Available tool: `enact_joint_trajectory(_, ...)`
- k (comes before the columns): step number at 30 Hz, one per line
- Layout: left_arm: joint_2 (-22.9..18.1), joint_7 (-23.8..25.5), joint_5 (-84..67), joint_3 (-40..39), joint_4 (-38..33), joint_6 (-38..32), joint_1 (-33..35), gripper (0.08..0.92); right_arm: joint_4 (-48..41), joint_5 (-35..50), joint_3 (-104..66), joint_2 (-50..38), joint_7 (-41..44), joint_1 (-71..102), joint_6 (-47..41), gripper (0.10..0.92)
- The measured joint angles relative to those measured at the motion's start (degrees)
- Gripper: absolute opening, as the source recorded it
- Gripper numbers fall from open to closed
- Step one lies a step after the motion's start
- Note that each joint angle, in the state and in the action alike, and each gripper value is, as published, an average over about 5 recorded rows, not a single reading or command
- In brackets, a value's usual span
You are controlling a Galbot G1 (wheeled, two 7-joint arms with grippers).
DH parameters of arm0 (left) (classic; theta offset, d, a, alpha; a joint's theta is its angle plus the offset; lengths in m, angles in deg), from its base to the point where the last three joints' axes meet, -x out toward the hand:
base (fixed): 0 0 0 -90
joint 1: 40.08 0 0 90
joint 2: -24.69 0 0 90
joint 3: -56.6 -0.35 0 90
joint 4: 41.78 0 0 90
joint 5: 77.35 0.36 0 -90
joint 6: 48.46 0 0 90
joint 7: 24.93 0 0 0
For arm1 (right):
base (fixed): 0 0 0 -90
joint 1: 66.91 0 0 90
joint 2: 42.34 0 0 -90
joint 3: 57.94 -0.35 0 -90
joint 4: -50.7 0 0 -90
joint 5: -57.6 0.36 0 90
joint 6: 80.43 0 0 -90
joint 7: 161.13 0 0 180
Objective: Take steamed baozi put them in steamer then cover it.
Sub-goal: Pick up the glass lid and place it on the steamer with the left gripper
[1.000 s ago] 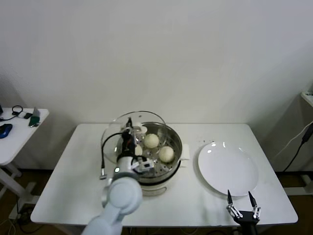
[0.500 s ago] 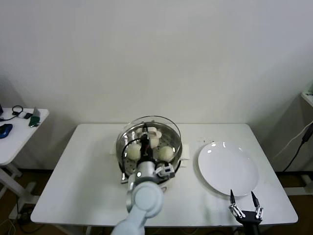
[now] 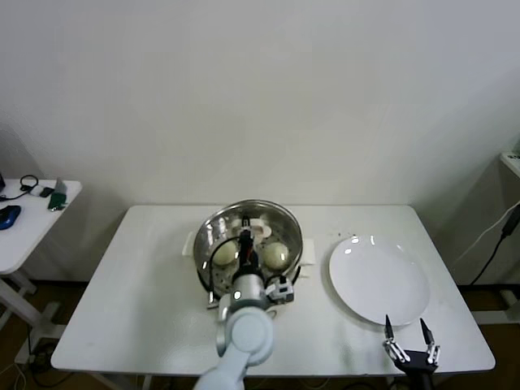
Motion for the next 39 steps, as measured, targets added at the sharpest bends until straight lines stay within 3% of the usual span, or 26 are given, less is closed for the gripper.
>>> enact_joint_trajectory(28, 3.3, -0.5, -0.9, 0.2, -0.6, -1.5, 1.0, 0.148, -0.2, -0.3, -0.6, 0.6, 0.0, -0.1, 0.4, 0.823)
enact_joint_trajectory(31, 3.5, -0.5, -1.2, 0.2, -0.9, -1.5, 1.1, 0.191, -0.2, -0.3, -0.6, 0.6, 0.1, 0.0, 0.4, 0.823)
enact_joint_trajectory(39, 4.7, 0.1, -2.6, -0.4, -2.5, -1.0, 1.0, 0.419, 0.0, -0.3, -0.5, 0.6, 0.2, -0.1, 0.0, 0.823)
